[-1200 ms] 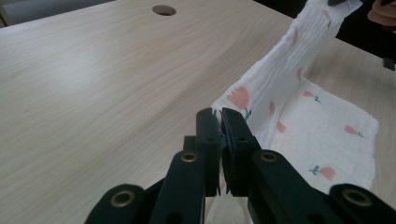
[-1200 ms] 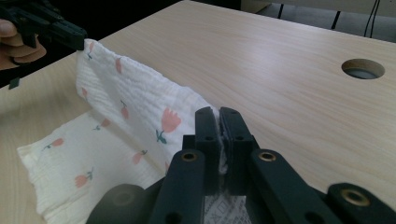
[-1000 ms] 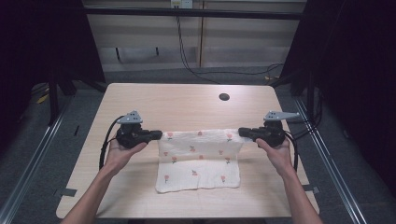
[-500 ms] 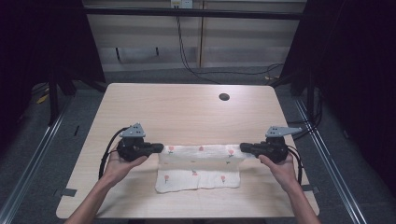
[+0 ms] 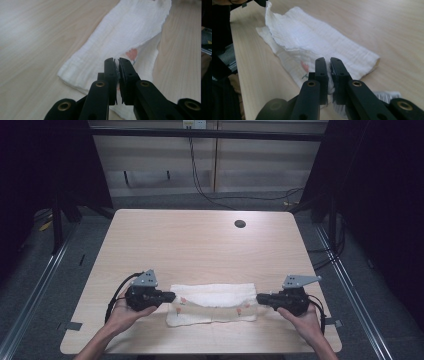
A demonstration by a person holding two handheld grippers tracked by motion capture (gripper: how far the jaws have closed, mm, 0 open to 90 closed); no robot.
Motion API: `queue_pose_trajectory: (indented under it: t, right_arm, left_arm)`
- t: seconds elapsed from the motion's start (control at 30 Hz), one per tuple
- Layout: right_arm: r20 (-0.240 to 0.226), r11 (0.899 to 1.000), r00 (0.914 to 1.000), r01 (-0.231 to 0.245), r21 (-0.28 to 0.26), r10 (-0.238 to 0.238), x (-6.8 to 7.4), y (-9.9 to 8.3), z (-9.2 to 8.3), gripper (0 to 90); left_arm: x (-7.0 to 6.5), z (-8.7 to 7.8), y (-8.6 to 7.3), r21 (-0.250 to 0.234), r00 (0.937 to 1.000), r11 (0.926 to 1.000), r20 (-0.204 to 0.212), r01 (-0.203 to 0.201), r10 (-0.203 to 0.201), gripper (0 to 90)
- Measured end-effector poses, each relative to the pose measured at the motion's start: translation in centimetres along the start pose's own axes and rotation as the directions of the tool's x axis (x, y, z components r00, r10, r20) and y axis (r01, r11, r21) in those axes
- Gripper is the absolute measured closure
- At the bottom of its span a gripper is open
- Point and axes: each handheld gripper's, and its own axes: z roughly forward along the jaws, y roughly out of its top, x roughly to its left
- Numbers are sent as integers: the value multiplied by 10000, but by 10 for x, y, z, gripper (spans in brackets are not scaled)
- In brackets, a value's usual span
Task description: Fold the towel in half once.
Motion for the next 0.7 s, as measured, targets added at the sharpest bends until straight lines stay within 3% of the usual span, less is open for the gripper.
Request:
queue_pose_trajectory:
  t: [0.2,0.47,0.5,0.57,0.7]
  right_arm:
    - [2,9986,9999,142,506,-142,9,-13,5,848]
    - [109,9936,9998,177,1114,-191,19,-28,7,790]
    - [57,9932,9998,189,1152,-197,20,-28,7,781]
    - [43,9937,9999,130,1111,-135,20,-28,6,759]
    - [-61,9969,10000,-37,788,42,20,-22,3,689]
  left_arm:
    - [-13,6,-14,525,9993,9982,274,-276,262,845]
    - [-17,5,-27,1015,9987,9945,462,-270,224,804]
    - [-17,5,-27,992,9984,9947,530,-270,218,776]
    - [-15,5,-27,724,9972,9973,732,98,-152,705]
    - [-12,1,-23,346,9948,9985,911,423,-453,645]
